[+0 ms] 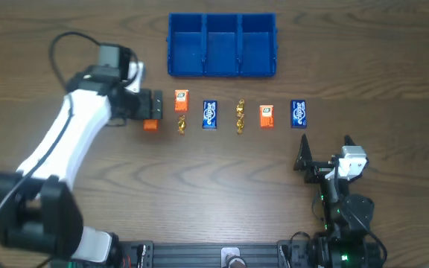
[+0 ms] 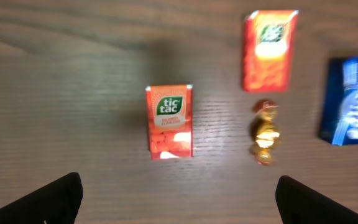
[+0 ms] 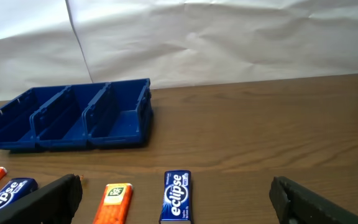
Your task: Sort Candies Into Trays
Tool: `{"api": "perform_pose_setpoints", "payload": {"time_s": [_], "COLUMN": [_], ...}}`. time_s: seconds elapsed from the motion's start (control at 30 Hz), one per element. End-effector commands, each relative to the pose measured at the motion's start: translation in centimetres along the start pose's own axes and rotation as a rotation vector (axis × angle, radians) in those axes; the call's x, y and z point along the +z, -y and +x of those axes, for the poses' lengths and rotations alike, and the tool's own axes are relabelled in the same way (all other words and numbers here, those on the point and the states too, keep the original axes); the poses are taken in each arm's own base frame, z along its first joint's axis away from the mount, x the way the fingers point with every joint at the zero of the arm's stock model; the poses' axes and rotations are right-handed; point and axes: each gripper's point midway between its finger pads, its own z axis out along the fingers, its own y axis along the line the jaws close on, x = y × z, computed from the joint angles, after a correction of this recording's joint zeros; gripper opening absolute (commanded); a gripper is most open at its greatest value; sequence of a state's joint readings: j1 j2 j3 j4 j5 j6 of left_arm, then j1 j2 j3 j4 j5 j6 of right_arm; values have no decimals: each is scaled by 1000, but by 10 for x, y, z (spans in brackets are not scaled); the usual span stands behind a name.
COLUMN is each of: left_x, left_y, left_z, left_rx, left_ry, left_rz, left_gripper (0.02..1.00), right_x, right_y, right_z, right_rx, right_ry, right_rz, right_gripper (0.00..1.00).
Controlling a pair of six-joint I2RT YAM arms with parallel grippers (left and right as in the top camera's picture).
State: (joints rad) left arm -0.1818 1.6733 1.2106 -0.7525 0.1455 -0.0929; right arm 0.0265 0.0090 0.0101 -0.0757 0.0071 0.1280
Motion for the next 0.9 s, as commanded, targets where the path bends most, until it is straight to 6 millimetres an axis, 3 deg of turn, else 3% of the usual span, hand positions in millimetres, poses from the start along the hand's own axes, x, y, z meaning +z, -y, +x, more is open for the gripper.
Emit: {"api": "perform_pose_setpoints", "payload": {"time_s": [0.03,0.33,0.73,0.83,0.9], "left_x": [28,61,86,90,90], "left_y": [-9,-13,-15,-15,-15], "left_z": [0,9,10,9,9], "left_rx": [-16,-19,-42,-50,-51], "left_ry": [-39,-109,-128,-128,-126], "left_rz": [-106,-120,-125,-126,-126], "left_gripper": [1000,978,890,849,744], "right_x": [0,0,0,0,0], "right_y": [0,0,0,0,0], "right_z": [1,1,1,1,1], "right_rx": [-6,-6,-6,-6,-6], "right_ry": [-3,-3,-3,-3,-3], "right_rz": [1,1,1,1,1], "right_gripper": [1000,1000,1000,1000,1000]}}
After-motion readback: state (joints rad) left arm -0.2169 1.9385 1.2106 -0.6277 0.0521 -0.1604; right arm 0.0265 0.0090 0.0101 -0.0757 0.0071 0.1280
